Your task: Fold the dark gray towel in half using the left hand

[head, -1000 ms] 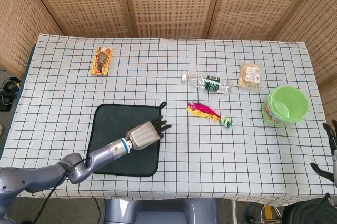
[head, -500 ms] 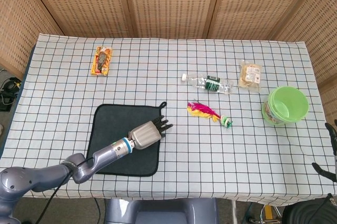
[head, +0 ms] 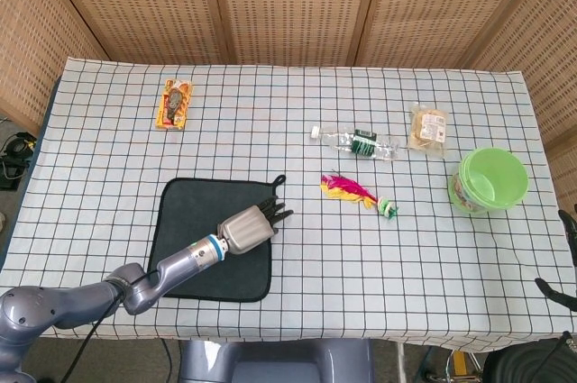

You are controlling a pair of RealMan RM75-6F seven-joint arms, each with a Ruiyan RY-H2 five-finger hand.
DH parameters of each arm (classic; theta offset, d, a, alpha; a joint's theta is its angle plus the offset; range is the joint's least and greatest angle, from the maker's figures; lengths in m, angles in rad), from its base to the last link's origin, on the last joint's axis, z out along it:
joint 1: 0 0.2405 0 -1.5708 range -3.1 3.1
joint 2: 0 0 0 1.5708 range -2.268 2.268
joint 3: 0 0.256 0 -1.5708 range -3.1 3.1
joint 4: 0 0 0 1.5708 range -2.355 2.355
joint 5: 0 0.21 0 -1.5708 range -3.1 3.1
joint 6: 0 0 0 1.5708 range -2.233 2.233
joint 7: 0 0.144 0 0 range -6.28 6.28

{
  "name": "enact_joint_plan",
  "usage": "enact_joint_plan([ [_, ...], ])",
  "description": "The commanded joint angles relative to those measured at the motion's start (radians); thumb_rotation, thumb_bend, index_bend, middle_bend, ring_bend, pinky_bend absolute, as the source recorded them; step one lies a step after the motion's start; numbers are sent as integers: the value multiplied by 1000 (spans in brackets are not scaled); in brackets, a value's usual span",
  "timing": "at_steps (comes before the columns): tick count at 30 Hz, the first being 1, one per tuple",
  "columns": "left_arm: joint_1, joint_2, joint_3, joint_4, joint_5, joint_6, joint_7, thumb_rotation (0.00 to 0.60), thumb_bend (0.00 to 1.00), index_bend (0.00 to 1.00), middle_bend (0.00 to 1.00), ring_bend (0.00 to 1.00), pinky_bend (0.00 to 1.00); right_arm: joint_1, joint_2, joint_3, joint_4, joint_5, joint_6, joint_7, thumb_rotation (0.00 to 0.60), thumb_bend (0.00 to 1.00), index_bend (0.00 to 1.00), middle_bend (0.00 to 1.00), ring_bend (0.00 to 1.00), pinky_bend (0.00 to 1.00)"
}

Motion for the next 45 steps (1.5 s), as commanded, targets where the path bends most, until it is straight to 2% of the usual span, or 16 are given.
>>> enact_joint_plan([
  [1,1,2,1,-1,-4,5,1,600,397,540,0,0,0,0,0,0,0,-1,1,1,600,0,16,0,0,0],
  [6,1,6,3,-6,-8,11,1,600,396,601,0,0,0,-1,1,-1,-1,-3,3,1,600,0,16,0,0,0],
  [13,9,24,8,-23,-11,36,1,600,397,605,0,0,0,-2,2,-2,-3,-7,4,1,600,0,16,0,0,0],
  [19,69,100,39,-82,-7,118,-34,600,396,608,0,0,0,-7,5,-3,-5,-10,14,8,600,0,16,0,0,0],
  [30,158,202,91,-106,9,223,-86,600,396,615,0,0,0,-9,8,-7,-14,-24,19,5,600,0,16,0,0,0],
  [35,230,229,133,-87,15,286,-142,600,396,615,0,0,0,-11,8,-11,-24,-35,24,-5,600,0,16,0,0,0],
  [45,332,219,160,12,7,364,-261,600,397,617,0,0,0,-15,6,-18,-33,-51,33,-19,600,0,16,0,0,0],
])
